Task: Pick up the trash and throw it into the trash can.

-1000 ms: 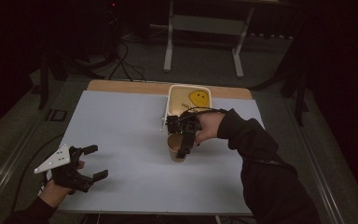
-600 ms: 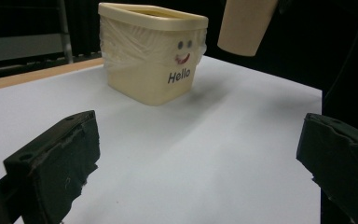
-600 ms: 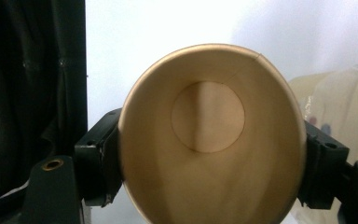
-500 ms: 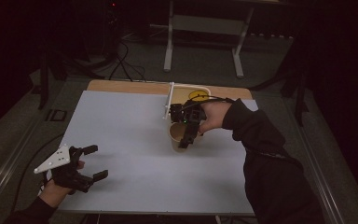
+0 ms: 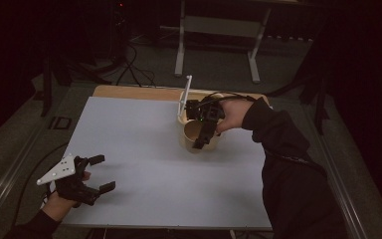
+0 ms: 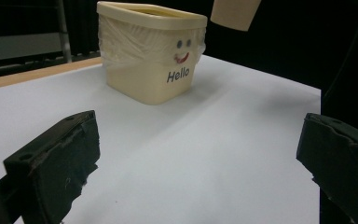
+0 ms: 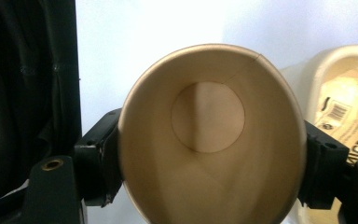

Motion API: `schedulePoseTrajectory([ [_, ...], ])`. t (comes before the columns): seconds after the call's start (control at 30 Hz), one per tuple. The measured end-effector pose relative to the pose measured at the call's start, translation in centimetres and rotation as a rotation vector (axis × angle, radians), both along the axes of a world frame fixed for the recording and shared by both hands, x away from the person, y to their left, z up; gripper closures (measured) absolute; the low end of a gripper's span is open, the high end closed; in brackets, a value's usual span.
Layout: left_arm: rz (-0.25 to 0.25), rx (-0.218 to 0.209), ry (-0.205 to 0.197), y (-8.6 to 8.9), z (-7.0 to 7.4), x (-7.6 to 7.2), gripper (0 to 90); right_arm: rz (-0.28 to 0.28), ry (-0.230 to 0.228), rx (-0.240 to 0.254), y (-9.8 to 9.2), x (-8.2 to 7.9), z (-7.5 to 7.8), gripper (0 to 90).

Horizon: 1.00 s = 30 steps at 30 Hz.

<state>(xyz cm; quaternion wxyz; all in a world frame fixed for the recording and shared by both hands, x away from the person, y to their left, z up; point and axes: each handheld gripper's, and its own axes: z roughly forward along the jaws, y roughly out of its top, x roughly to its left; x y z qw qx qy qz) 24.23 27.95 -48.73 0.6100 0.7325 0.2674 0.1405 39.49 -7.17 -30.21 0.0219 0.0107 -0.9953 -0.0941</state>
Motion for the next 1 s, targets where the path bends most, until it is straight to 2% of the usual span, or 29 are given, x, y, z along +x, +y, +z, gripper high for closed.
schedulePoseTrajectory([
  [0.2, -0.001, 0.000, 0.000, 0.0, 0.0, 0.0, 0.4, -0.022, 0.000, 0.018, -0.3, 0.6, 0.9, 23.8],
  [0.5, -0.001, 0.000, 0.000, 0.1, 0.0, 0.0, 0.4, -0.025, -0.015, 0.040, -0.9, 1.5, 1.7, 23.7],
  [0.93, -0.003, 0.003, 0.001, 0.1, -0.1, 0.0, 0.4, -0.071, -0.039, 0.038, -1.5, 2.9, 2.3, 23.8],
  [1.0, -0.004, 0.003, 0.002, 0.1, -0.1, 0.0, 0.4, -0.073, -0.031, 0.041, -1.5, 3.2, 2.3, 23.8],
])
